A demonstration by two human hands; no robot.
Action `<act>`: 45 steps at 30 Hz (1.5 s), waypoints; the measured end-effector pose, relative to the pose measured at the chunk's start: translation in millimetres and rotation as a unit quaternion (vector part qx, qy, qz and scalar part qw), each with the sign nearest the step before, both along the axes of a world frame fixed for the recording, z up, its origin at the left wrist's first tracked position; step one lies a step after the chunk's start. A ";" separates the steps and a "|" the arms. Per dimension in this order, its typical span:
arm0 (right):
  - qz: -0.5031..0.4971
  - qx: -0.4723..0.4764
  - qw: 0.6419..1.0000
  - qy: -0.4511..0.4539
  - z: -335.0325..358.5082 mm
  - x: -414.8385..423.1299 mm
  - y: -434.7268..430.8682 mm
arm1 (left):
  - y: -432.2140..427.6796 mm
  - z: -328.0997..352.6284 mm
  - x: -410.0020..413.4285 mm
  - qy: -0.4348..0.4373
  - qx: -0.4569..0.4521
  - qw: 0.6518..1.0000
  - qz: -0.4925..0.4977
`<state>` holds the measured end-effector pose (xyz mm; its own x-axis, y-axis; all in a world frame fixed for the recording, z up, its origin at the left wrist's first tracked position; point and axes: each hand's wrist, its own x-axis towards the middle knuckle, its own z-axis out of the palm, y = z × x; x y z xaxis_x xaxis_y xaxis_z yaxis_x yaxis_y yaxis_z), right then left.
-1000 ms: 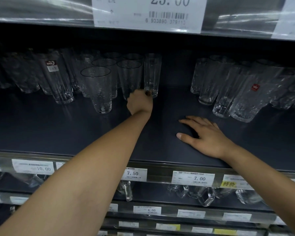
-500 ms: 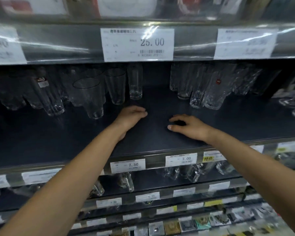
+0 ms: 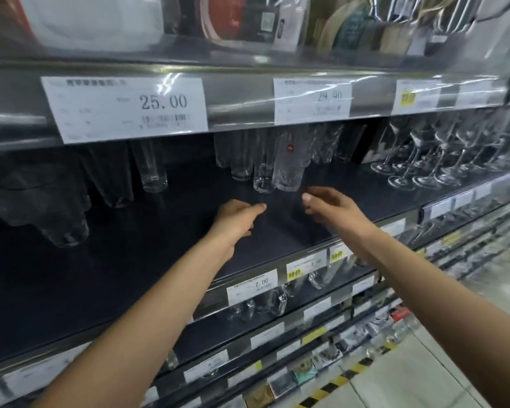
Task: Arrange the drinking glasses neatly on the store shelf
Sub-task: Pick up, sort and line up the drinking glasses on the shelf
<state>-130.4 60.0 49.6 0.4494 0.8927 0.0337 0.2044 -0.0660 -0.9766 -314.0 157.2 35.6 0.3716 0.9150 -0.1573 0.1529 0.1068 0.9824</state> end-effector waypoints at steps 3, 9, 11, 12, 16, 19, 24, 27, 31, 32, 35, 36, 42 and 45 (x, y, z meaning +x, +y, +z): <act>-0.005 -0.040 0.999 -0.003 -9.5 22.6 20.7 | 16.2 -1.2 27.6 0.034 0.024 0.999 0.028; 0.000 -0.030 1.000 0.005 -22.5 58.1 70.8 | 42.8 -21.2 68.2 -0.011 0.139 0.979 0.151; 0.005 -0.011 1.000 0.001 -23.5 67.7 81.7 | 52.5 -24.1 72.2 -0.013 0.192 0.965 0.177; 0.012 0.000 1.000 0.001 -23.8 76.6 87.6 | 57.8 -25.8 78.1 -0.014 0.212 0.959 0.187; 0.051 0.033 0.998 0.008 -23.7 98.8 112.7 | 72.4 -26.5 98.7 0.003 0.245 0.951 0.190; 0.084 0.052 0.995 0.015 -27.5 107.6 129.3 | 77.6 -23.3 110.5 0.010 0.233 0.951 0.202; 0.146 0.066 0.986 -0.043 -37.3 110.8 148.9 | 87.0 -23.9 122.2 0.034 0.244 0.953 0.178; 0.149 0.062 0.986 -0.044 -36.7 111.1 152.7 | 90.5 -24.0 125.0 0.052 0.247 0.950 0.186; 0.172 0.096 0.979 -0.051 -36.4 112.4 154.2 | 93.5 -25.9 125.7 0.062 0.240 0.950 0.191; 0.176 0.104 0.977 -0.058 -37.1 112.8 154.3 | 95.2 -26.8 124.6 0.059 0.233 0.952 0.192; 0.192 0.114 0.972 -0.068 -36.7 114.1 154.5 | 92.6 -23.7 122.6 0.039 0.212 0.957 0.192; 0.203 0.117 0.969 -0.074 -37.0 114.9 155.7 | 92.1 -24.0 121.0 0.035 0.205 0.958 0.199; 0.234 0.075 0.967 -0.065 -35.8 119.5 156.1 | 61.0 -9.0 104.2 0.057 0.192 0.972 0.125; 0.261 0.039 0.962 -0.062 -33.2 123.2 150.4 | 38.2 -6.8 86.9 0.082 0.170 0.976 0.111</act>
